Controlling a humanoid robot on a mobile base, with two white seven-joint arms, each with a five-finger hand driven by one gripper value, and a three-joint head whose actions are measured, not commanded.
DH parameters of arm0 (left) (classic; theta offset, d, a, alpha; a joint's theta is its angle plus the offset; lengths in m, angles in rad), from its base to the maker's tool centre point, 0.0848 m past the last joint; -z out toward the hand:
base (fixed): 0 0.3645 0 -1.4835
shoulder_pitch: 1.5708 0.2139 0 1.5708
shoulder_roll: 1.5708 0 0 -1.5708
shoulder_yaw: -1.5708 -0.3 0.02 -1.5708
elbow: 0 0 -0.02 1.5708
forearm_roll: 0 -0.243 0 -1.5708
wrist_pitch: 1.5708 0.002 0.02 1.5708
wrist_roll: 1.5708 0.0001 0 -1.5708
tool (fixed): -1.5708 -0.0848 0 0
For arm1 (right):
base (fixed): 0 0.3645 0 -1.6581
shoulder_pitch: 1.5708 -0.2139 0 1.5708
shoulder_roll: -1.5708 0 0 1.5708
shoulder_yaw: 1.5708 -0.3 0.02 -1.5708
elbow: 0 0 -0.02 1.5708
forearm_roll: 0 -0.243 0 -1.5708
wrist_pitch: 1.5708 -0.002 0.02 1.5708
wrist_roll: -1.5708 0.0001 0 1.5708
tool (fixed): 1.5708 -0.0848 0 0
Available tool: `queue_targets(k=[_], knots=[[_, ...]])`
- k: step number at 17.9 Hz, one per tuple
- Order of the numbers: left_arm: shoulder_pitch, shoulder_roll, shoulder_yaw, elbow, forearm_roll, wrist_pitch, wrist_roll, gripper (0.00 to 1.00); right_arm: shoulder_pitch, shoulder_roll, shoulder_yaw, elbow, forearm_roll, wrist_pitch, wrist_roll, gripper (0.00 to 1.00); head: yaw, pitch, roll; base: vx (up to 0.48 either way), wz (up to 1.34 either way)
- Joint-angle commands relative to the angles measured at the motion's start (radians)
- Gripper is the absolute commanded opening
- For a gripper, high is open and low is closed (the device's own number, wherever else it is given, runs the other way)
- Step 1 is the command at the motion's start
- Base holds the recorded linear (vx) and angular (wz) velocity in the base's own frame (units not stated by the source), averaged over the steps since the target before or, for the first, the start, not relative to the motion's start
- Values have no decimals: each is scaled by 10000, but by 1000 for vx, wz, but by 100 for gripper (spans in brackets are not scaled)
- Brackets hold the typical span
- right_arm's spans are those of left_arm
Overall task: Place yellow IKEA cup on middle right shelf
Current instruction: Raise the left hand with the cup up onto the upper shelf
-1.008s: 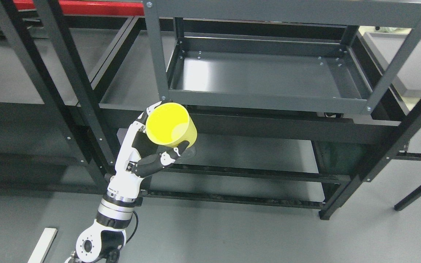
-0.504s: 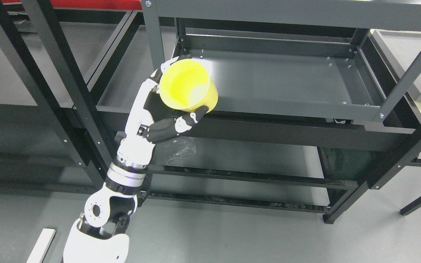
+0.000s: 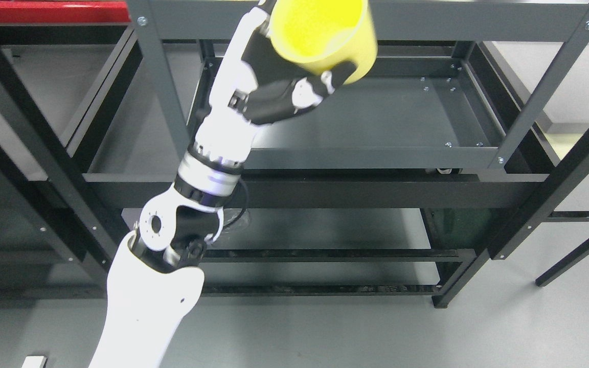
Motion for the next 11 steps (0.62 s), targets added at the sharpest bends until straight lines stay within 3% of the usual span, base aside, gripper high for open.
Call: queue_targets(k=[1, 4, 7, 11], knots=[[-2740, 175, -720, 483, 1136, 1762, 1171, 0, 139, -175, 169, 0, -245, 8, 9, 99, 0, 0, 0, 128, -128], [-3740, 175, 16, 1709, 1368, 3911, 1726, 0, 139, -175, 169, 0, -245, 8, 9, 99, 0, -1, 0, 146, -73], [-4462, 175, 493, 2875, 2010, 5340, 1958, 0, 139, -175, 169, 0, -245, 8, 9, 99, 0, -1, 0, 182, -18], [-5108, 175, 648, 5037, 2075, 5943, 1943, 0, 139, -175, 169, 0, -245, 8, 9, 99, 0, -3, 0, 202, -3]])
